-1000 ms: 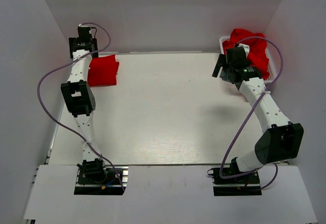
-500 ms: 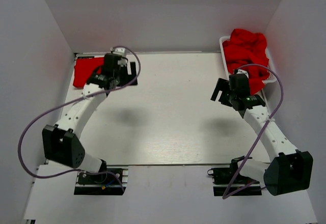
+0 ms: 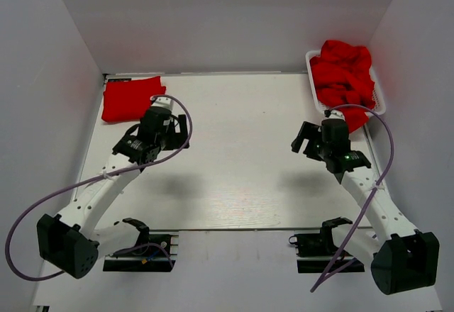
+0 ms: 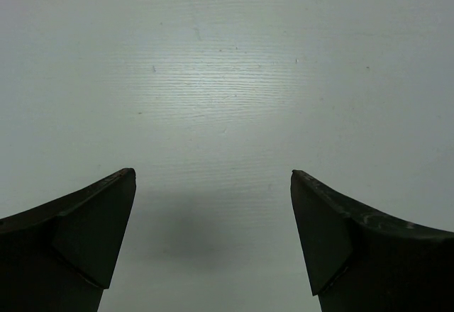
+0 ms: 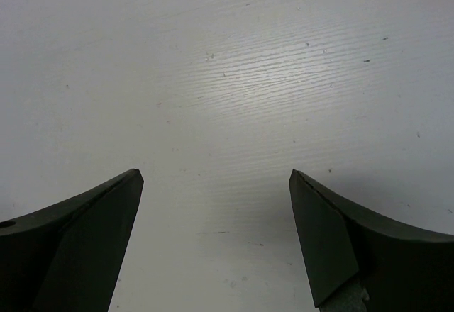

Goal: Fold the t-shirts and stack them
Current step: Put the neatly folded tshirt into the corner of the board with the left arm

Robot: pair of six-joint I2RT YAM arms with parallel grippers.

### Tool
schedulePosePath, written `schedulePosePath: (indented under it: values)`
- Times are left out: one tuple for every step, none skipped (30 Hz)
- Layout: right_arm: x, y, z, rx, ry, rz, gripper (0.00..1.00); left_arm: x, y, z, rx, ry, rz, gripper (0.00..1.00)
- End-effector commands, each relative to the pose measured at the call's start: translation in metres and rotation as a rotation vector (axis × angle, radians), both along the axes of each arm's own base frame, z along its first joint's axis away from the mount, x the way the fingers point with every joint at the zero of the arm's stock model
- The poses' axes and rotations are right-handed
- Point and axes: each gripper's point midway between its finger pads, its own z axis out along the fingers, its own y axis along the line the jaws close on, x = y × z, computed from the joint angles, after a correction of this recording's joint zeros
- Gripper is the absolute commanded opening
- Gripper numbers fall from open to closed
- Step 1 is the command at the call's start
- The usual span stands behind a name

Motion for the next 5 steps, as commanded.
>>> schedulePosePath:
  values:
    - [0.011, 0.007, 0.025, 0.063, -0.125, 0.006, 0.90, -0.001, 0.010, 0.016, 0.022, -0.060, 0.025, 1.00]
    - [0.009, 0.008, 0.020, 0.062, -0.129, 0.015, 0.90, 0.001, 0.009, 0.025, 0.010, -0.103, 0.019, 1.00]
    - [0.009, 0.011, 0.022, 0.057, -0.151, 0.048, 0.90, 0.001, 0.006, 0.026, -0.005, -0.113, 0.007, 1.00]
    - [0.008, 0.016, 0.024, 0.057, -0.169, 0.098, 0.90, 0.001, 0.007, 0.023, 0.005, -0.114, 0.000, 1.00]
    - [0.008, 0.017, 0.020, 0.063, -0.160, 0.097, 0.90, 0.001, 0.009, 0.027, 0.005, -0.126, 0.007, 1.00]
